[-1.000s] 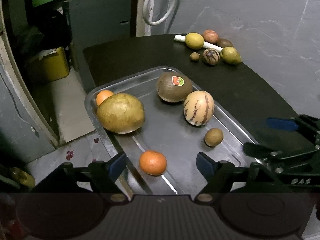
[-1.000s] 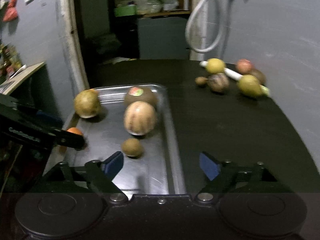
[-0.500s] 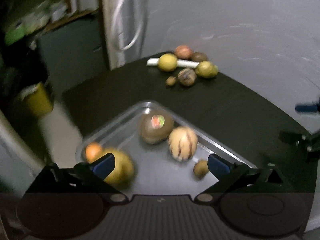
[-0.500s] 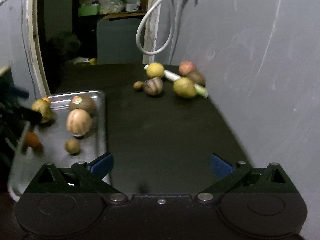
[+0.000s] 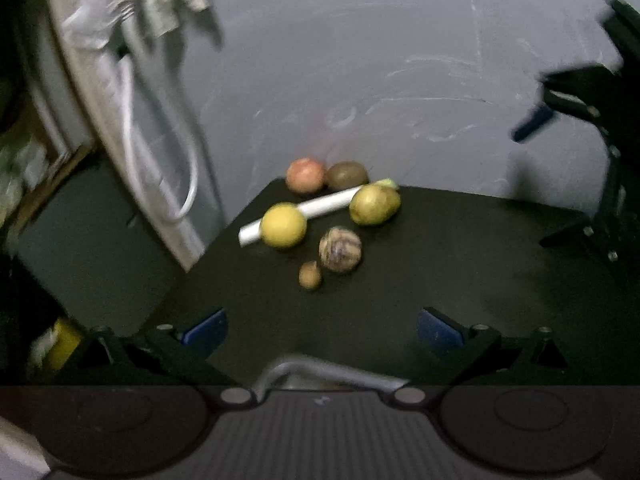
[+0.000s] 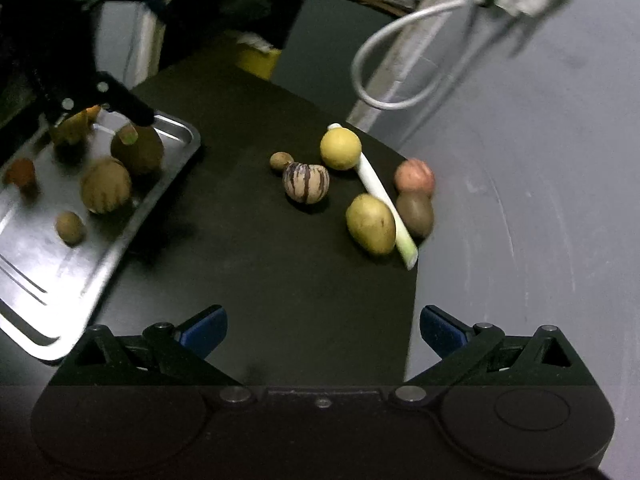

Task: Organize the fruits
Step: 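Move both tools back toward the remaining fruits beside the leek, then grasp the striped pepino melon with the left tool while the right tool grasps the green pear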

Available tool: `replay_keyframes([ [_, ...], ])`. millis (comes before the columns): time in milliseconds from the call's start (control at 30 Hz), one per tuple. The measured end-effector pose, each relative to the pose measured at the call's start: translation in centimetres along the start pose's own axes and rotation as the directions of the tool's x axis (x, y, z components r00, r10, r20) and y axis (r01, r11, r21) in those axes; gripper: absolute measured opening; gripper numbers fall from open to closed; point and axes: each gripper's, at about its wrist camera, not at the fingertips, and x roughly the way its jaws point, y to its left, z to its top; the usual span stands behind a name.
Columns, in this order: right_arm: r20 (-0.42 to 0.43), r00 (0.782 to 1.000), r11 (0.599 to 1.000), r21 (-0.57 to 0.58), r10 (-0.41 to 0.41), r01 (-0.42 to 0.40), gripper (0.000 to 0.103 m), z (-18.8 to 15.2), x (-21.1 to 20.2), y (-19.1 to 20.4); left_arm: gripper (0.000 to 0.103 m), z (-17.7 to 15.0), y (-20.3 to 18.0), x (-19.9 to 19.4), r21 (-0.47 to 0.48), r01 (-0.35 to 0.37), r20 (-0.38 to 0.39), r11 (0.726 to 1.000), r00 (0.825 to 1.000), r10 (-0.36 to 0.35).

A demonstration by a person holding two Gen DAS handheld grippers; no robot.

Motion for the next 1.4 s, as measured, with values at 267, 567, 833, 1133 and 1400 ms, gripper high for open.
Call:
replay_keyframes([
  [267,-0.013,1.000,0.991,-0.129,0.017,-0.019,0.102,3.6,6.4,-4.0,0.102,3.0,1.3,6.8,0.095,0.032,0.010,0.995,0.999,-0.034],
  [567,-0.048,0.997,0.985,-0.156,0.064,-0.070,0.096,5.2,12.2,-5.1,0.102,4.0,1.8,11.8,0.146,0.189,-0.013,0.971,0.982,-0.189],
  [833,-0.086,0.988,0.957,-0.249,0.130,-0.148,0.085,6.2,15.1,-5.3,0.098,4.1,0.0,14.5,0.308,0.293,-0.077,0.905,0.956,-0.283],
  [1133,-0.152,0.974,0.929,-0.308,0.167,-0.208,0.075,7.2,17.8,-6.0,0.080,4.3,0.8,17.3,0.293,0.370,-0.144,0.881,0.929,-0.342],
  [1400,-0.172,0.969,0.913,-0.339,0.177,-0.227,0.068,8.3,19.2,-6.5,0.066,4.6,1.7,18.5,0.262,0.405,-0.168,0.876,0.913,-0.372],
])
